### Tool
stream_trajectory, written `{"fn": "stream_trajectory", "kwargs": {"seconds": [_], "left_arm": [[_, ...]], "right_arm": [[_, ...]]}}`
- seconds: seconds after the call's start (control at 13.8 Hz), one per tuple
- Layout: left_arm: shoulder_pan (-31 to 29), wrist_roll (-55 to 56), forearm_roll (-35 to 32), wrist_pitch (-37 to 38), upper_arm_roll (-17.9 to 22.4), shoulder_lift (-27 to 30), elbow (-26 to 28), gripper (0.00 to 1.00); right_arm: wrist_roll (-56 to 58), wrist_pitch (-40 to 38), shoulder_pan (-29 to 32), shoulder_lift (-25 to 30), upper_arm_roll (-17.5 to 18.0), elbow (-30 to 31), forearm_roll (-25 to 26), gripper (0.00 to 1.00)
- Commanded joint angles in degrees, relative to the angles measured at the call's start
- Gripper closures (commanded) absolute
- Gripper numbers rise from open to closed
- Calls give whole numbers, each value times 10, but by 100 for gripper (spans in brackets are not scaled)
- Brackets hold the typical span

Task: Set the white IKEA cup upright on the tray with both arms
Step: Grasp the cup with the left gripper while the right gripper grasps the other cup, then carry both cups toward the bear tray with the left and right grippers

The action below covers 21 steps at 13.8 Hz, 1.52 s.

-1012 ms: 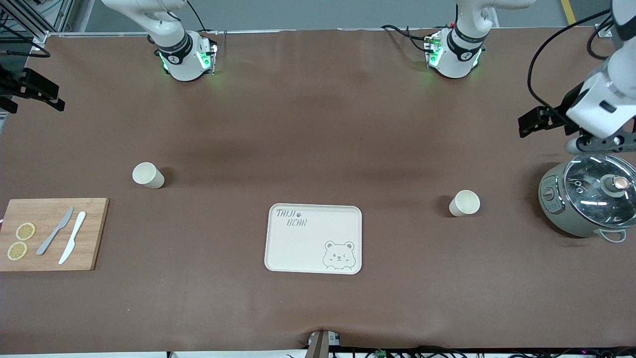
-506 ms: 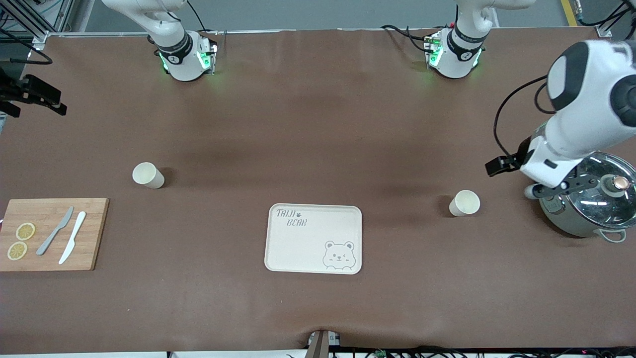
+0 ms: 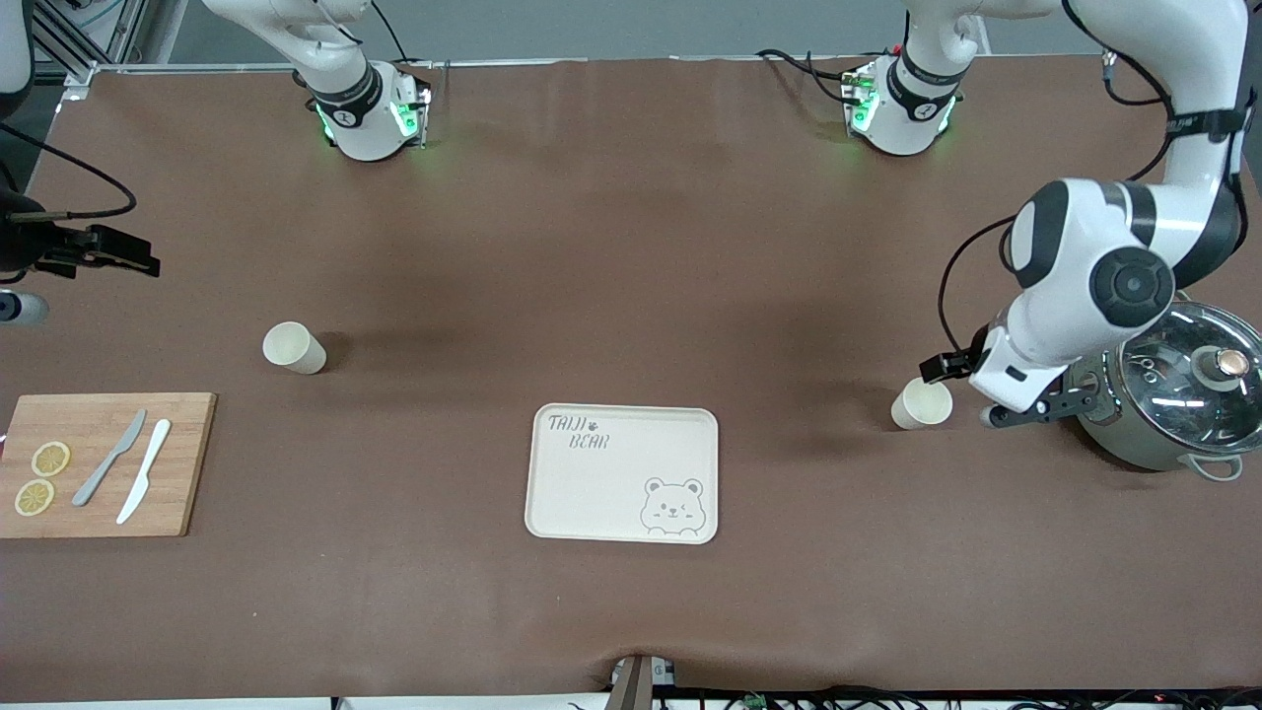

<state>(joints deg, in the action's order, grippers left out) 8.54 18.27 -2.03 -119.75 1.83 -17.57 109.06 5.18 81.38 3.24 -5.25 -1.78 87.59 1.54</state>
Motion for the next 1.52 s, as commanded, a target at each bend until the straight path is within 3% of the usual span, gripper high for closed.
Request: {"fn": "stream_trajectory", "kwargs": {"seconds": [0.0, 0.14, 0.36, 0.51, 0.72, 0.8, 0.87, 1.01, 1.08, 1.37, 1.45], "left_arm": [[-11, -1, 8, -31, -3, -50, -11, 0], [-25, -2, 7, -38, -3, -62, -13, 0], [-23, -1, 9, -47, -4, -77, -10, 34], [-27, -1, 18, -47, -4, -88, -11, 51], [-26, -2, 47, -47, -4, -103, -17, 57], [-24, 0, 48, -47, -3, -105, -18, 64], [-25, -1, 48, -47, -3, -109, -19, 71], [-25, -1, 48, -46, -3, -113, -25, 100], [-23, -2, 48, -44, -3, -112, -26, 100], [-8, 1, 42, -11, -15, -70, -37, 100], [-5, 6, 41, 19, -30, -60, -54, 100]], "right_arm": [[3, 18, 14, -3, 6, 12, 10, 0], [3, 68, 13, -1, 6, 67, 8, 0], [3, 171, 28, 1, 7, 172, 7, 0], [3, 233, 32, -1, 7, 224, 6, 0], [3, 343, 34, -3, 6, 309, 5, 0], [3, 388, 39, -6, 7, 338, 4, 0], [3, 430, 44, -14, 7, 366, 3, 0], [5, 470, 49, -36, 7, 394, 2, 0], [5, 474, 54, -45, 7, 395, 2, 11], [5, 529, 63, -86, 7, 405, 0, 36], [4, 542, 63, -91, 7, 413, 0, 50]]}}
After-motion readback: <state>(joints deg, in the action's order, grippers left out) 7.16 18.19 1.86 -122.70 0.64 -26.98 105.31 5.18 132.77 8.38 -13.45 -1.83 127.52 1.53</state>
